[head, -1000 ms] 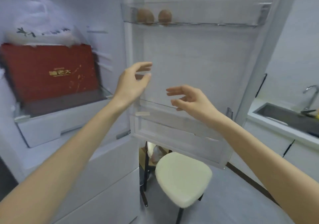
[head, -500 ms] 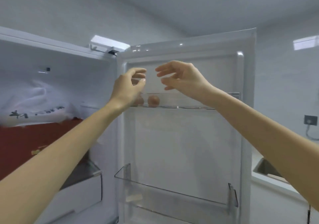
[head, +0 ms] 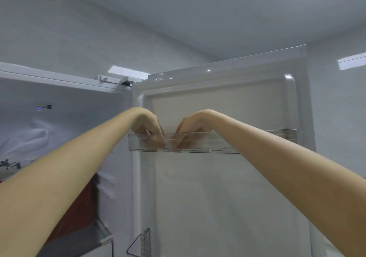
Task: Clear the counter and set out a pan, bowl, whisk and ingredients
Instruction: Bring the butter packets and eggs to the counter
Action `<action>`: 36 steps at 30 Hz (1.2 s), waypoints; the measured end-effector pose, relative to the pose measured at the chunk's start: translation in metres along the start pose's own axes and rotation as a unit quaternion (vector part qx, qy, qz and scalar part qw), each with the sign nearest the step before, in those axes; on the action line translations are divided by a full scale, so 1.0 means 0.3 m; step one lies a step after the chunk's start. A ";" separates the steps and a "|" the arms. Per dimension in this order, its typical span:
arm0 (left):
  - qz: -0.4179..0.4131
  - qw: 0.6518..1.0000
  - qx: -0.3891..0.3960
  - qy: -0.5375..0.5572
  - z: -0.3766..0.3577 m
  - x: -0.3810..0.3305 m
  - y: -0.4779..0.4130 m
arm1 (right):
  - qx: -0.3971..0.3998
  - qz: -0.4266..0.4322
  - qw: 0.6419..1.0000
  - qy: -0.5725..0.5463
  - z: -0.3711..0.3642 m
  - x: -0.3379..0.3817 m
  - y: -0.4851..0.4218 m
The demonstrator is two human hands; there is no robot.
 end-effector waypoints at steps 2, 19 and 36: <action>0.017 0.999 0.019 -0.035 0.001 0.011 -0.013 | -0.008 0.002 1.000 0.011 -0.005 0.004 -0.017; -0.196 0.902 -0.290 0.254 0.025 0.004 0.078 | -0.354 0.139 0.913 -0.148 0.125 -0.037 0.124; -0.374 0.807 -0.357 0.285 -0.231 -0.315 0.418 | -0.564 0.116 0.809 -0.118 0.013 -0.328 0.722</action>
Point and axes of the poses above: each hand's wrist, its own y-axis away from the middle knuckle, its own z-axis out of the back of the hand, x = y × z, the point moved 4 cm from there along -y, towards the middle knuckle, and after that the axes turned 1 degree about -x, right-handed, at the moved point
